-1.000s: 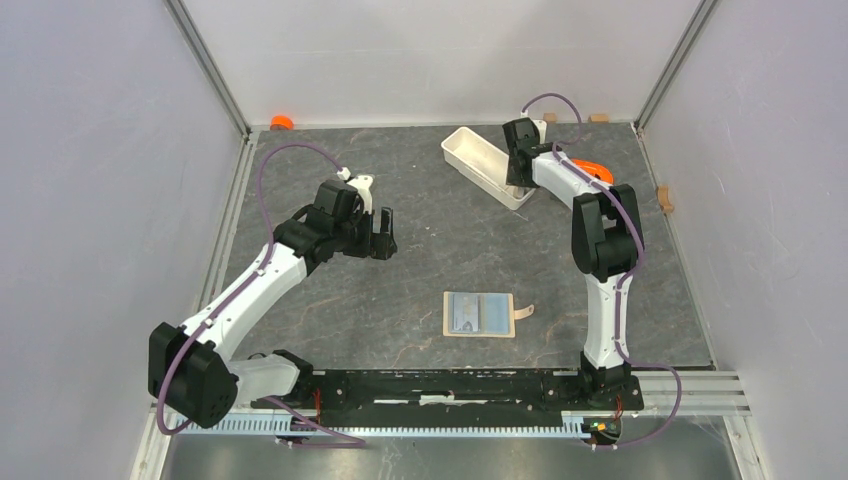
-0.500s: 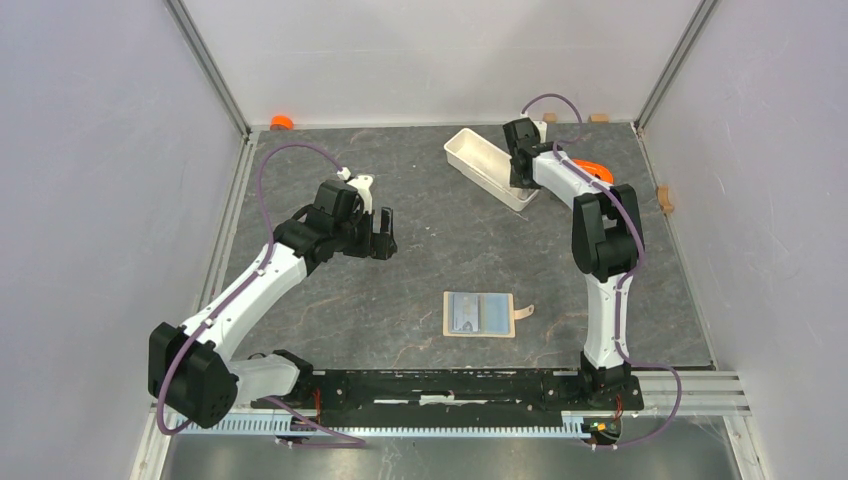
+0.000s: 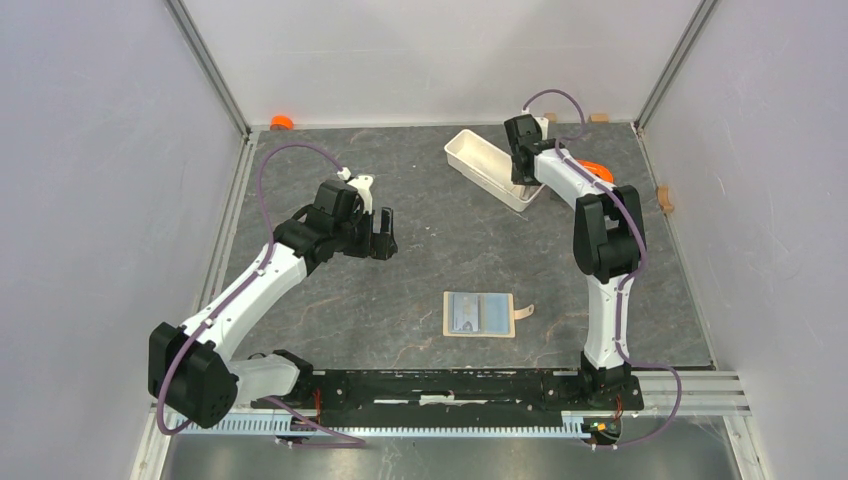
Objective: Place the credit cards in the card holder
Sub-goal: Pick up the credit card from the storage box.
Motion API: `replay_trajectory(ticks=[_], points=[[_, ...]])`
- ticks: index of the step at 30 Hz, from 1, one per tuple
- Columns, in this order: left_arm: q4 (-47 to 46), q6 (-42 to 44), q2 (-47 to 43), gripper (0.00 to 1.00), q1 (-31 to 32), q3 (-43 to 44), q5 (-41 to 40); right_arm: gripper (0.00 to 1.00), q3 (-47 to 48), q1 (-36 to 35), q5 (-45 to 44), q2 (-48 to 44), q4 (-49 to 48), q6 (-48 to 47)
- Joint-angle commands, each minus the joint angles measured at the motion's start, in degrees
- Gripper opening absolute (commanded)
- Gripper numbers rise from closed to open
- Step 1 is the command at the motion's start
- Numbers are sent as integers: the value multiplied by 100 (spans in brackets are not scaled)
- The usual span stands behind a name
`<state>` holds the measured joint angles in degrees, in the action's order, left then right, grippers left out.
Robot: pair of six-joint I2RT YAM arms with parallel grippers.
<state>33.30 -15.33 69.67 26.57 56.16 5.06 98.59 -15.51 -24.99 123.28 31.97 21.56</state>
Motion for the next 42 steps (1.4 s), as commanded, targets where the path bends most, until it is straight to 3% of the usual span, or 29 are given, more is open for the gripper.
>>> replay_trajectory(ticks=[1,10,20,37,42], points=[[-139,180,-36,93,-24,9,98,26,248,81,-171,-327,117,-74],[-139,180,-63,93,-29,14,95,23,284,83,-182,-387,158,-97],[-139,180,-70,93,-32,9,100,30,291,83,-187,-369,220,-91],[-140,177,-92,93,-37,9,114,21,333,83,-289,-433,345,-157],[-140,171,-86,93,-29,6,118,28,339,83,-322,-429,378,-173]])
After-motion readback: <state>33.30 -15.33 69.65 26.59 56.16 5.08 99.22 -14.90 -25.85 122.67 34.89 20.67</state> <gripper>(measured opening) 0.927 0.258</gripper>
